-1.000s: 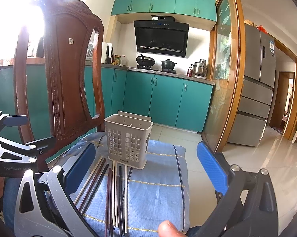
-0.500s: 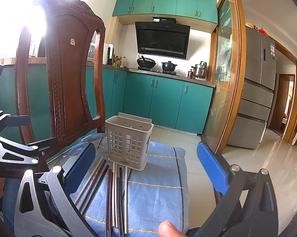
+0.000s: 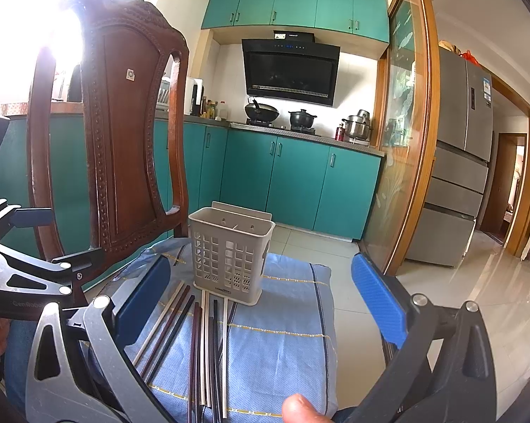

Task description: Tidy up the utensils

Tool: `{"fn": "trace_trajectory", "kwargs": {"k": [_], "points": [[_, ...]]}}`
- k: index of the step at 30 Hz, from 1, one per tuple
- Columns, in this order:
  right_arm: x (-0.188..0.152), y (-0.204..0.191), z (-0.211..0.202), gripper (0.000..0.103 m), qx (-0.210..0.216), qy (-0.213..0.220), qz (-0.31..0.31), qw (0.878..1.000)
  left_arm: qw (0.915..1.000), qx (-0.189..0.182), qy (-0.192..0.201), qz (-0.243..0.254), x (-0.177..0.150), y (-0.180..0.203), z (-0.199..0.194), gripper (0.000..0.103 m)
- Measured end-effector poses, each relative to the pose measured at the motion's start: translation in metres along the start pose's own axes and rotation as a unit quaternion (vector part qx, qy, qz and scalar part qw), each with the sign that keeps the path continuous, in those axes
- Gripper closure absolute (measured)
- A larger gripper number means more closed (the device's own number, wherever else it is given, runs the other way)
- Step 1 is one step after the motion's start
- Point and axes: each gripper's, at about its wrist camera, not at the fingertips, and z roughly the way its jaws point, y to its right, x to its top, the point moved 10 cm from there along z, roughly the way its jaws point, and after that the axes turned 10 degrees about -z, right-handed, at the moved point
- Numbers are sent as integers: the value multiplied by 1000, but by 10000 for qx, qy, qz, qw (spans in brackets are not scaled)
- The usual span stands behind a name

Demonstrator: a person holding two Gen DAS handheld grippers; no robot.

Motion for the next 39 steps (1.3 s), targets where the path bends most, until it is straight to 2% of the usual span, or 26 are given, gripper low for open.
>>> {"fn": "trace_trajectory", "kwargs": {"k": [22,24,26,28,29,30,31,33,34,35,36,37,38,39], "points": [[-3,-1,6,3,26,-62,40,10000,9999,18,-116,10,-2,2,6,4],[-11,3,17,3,-29,-256,50,9997,9998,45,-195,25,-5,1,11,4],[-29,8,44,3,-93,-765,65,9970,9986,117,-510,88,-16,0,24,4],[-59,5,84,3,301,-1481,213,9883,9969,114,-779,86,-30,-2,37,4],[-71,2,99,5,539,-1701,349,9833,9963,124,-848,71,-36,-3,41,4],[-82,-1,115,17,751,-1887,477,9780,9952,178,-963,57,-45,-6,47,4],[-96,-8,136,24,1015,-2158,621,9692,9942,211,-1054,72,-51,-7,51,5],[-119,-20,163,52,1263,-2662,721,9529,9924,207,-1213,80,-62,-9,58,15],[-132,-34,181,57,1573,-2944,735,9398,9911,185,-1314,61,-66,-9,62,30],[-138,-42,191,64,1713,-3064,727,9335,9893,148,-1449,32,-71,-10,67,43],[-143,-47,198,69,1757,-3153,692,9300,9862,60,-1652,-20,-78,-10,76,51],[-150,-55,208,72,1833,-3285,648,9243,9843,3,-1765,-64,-80,-10,82,65],[-152,-62,215,77,1901,-3354,602,9207,9819,-27,-1888,-157,-84,-12,92,71],[-154,-70,221,77,1965,-3401,535,9181,9800,-24,-1976,-249,-85,-15,102,72]]}}
